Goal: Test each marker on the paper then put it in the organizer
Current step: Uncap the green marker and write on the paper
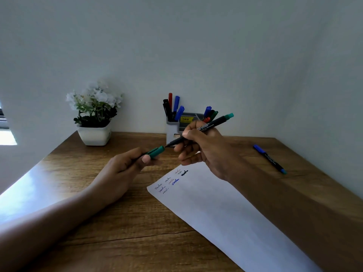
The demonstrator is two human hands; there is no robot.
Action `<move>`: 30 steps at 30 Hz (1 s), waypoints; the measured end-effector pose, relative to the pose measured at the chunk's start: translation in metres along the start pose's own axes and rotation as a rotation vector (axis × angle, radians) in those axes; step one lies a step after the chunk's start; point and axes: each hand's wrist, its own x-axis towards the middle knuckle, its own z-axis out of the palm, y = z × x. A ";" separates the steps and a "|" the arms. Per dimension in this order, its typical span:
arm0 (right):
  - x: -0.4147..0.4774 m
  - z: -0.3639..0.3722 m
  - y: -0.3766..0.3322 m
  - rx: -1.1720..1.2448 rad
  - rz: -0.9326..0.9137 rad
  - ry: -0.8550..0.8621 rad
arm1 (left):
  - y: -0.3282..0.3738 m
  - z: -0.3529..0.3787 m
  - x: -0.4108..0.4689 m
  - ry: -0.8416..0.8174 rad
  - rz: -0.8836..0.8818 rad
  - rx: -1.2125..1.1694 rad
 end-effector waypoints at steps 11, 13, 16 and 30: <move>-0.003 0.013 0.016 -0.274 -0.115 -0.068 | 0.002 0.002 -0.004 -0.037 0.110 -0.029; -0.004 0.013 0.016 -0.256 -0.119 -0.066 | -0.001 0.002 -0.004 -0.028 0.124 -0.036; -0.006 0.017 0.018 -0.245 -0.146 -0.059 | -0.001 0.003 -0.006 -0.009 0.162 -0.015; 0.003 -0.006 -0.016 -0.019 -0.226 0.090 | -0.001 0.003 0.005 -0.056 -0.051 0.075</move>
